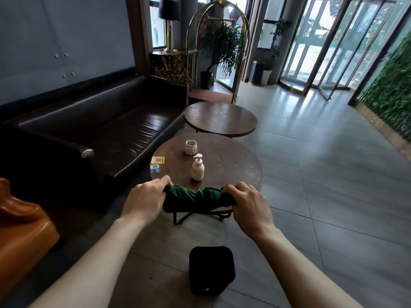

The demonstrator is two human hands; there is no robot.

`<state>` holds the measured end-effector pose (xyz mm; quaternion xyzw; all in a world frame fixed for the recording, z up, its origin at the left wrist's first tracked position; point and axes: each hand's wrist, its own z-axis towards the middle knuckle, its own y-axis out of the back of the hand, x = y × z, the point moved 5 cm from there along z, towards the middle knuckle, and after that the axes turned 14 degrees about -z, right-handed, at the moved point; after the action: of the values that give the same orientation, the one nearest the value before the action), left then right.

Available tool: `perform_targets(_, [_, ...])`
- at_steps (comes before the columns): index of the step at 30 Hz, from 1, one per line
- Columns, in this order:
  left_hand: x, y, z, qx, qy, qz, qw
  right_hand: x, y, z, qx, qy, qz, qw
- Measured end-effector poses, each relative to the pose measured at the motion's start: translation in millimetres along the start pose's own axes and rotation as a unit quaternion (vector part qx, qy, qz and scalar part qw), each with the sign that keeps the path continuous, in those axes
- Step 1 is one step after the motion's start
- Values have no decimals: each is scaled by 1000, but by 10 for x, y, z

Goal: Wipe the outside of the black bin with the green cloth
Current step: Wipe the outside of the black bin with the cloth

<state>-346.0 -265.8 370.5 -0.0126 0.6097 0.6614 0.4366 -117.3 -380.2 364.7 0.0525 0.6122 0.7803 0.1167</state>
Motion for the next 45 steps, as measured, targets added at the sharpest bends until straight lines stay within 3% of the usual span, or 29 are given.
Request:
perform_targets(21, [-518,-781,102,26,10,9,1000,-862,-416,-188,18,-18,19,999])
perform_targets(45, [-158,-2885,-87,124,84,35,988,-1654,-2374,-652,112,-8,43,993])
